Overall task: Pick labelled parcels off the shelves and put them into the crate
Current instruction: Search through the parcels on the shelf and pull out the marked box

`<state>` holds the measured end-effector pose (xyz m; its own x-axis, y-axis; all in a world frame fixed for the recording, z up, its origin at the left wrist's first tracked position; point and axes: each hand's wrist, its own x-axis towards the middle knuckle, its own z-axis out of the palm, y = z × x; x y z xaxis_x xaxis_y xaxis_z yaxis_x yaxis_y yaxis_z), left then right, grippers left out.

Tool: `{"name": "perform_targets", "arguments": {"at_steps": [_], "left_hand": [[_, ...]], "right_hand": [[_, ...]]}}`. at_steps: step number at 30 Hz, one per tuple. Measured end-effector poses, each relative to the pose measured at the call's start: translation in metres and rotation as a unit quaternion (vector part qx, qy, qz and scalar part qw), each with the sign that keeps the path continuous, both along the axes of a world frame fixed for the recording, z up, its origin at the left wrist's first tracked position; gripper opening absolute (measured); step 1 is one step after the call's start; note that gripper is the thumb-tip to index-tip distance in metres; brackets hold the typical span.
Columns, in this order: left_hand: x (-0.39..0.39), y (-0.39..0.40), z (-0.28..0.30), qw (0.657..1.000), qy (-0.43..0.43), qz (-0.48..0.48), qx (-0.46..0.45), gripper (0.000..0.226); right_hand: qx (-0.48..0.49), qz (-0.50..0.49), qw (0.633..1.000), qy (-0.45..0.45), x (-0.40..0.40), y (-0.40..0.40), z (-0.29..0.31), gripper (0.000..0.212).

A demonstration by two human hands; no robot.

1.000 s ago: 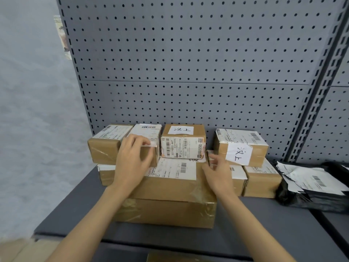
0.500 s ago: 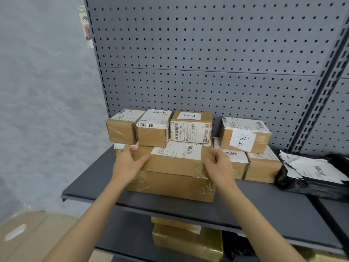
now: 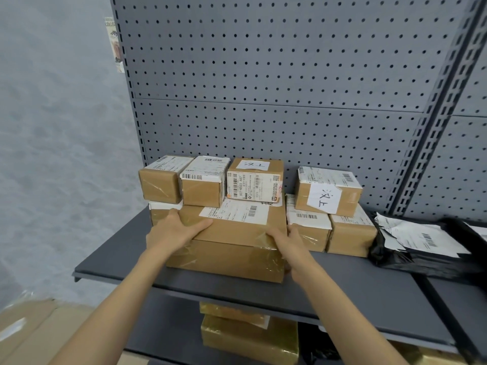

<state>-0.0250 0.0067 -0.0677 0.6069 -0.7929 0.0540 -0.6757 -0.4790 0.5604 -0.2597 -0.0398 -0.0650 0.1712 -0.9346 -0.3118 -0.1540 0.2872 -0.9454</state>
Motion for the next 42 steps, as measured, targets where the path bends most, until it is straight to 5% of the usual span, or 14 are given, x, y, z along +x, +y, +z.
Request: {"name": "perform_targets", "arguments": {"at_steps": [6,11,18,29,32,42], "left_hand": [[-0.003,-0.004,0.004,1.0,-0.015,0.012,0.009,0.114],[-0.012,-0.014,0.009,0.996,0.007,0.042,-0.08,0.127],[-0.022,-0.04,0.025,0.98,-0.026,0.038,-0.193,0.114],[-0.03,-0.06,0.042,0.976,-0.058,0.067,-0.198,0.091],[-0.019,-0.052,0.055,0.965,-0.091,0.075,-0.236,0.086],[0.052,-0.038,0.118,0.929,-0.067,0.074,-0.356,0.078]], "right_hand": [[0.067,-0.009,0.995,-0.067,-0.003,0.003,-0.001,0.077],[0.116,-0.018,0.99,-0.083,-0.006,0.0,0.001,0.075],[0.138,-0.035,0.985,-0.1,-0.01,-0.003,-0.002,0.072],[0.139,-0.042,0.98,-0.135,-0.013,-0.009,-0.007,0.059],[0.131,-0.039,0.981,-0.139,-0.013,-0.012,-0.01,0.043],[0.133,-0.031,0.981,-0.138,-0.013,-0.017,-0.013,0.044]]}}
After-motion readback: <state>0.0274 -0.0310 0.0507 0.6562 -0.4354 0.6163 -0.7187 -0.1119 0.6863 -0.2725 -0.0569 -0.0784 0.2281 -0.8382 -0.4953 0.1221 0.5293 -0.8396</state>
